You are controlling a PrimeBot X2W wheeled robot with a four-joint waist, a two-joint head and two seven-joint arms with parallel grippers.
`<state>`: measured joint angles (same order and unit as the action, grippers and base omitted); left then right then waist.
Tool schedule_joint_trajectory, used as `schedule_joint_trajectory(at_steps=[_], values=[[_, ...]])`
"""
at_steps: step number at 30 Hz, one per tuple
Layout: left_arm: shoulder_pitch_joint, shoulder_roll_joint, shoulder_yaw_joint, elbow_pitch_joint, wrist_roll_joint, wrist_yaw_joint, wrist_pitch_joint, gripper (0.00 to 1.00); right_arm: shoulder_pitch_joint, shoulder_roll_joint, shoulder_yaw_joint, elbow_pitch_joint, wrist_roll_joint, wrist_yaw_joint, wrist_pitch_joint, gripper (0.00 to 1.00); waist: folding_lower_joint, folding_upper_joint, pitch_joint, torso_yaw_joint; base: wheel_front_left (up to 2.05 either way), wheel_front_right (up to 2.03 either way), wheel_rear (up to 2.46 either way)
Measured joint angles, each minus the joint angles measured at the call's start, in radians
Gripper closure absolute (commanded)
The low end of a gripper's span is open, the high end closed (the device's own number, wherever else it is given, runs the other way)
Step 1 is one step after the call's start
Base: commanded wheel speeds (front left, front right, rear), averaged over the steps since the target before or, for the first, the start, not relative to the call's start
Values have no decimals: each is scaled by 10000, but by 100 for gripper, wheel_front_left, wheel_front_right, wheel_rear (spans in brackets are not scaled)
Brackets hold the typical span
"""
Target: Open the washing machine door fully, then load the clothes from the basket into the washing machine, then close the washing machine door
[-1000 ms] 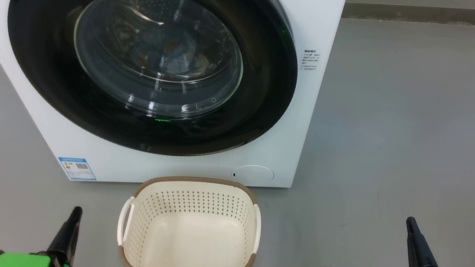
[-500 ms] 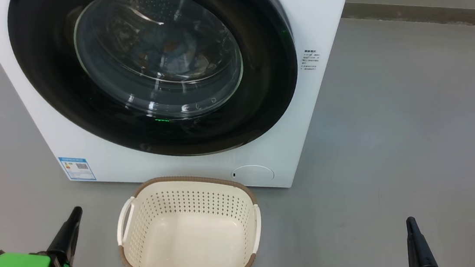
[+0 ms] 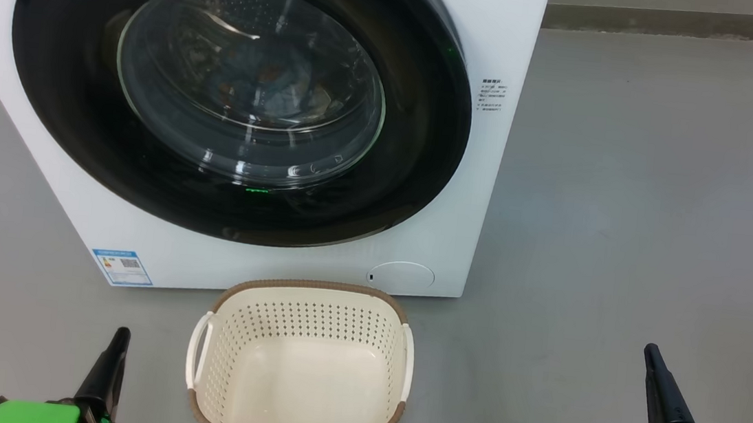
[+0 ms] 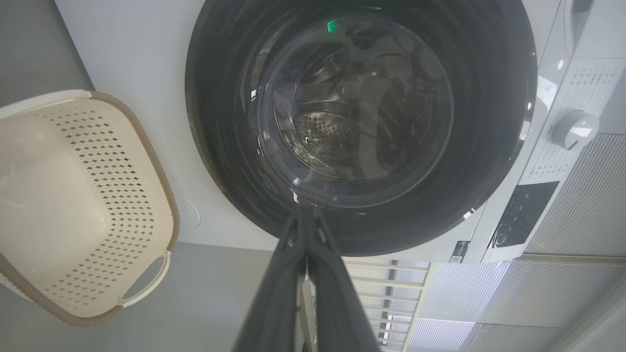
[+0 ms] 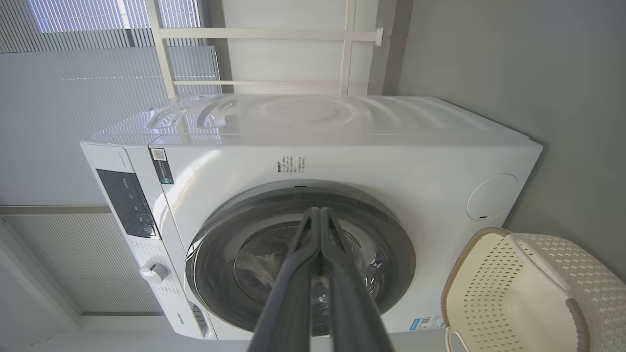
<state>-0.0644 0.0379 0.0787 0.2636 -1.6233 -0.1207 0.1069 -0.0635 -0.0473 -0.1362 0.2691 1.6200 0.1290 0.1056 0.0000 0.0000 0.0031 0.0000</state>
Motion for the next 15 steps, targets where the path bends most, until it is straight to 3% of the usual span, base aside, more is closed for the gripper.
schedule_joint_trajectory(at_steps=[15], values=[[-1,0,2,0,0,0,0,100,0,2,0,0,-82,0,0,100,0,0,0,0,0,0,0]])
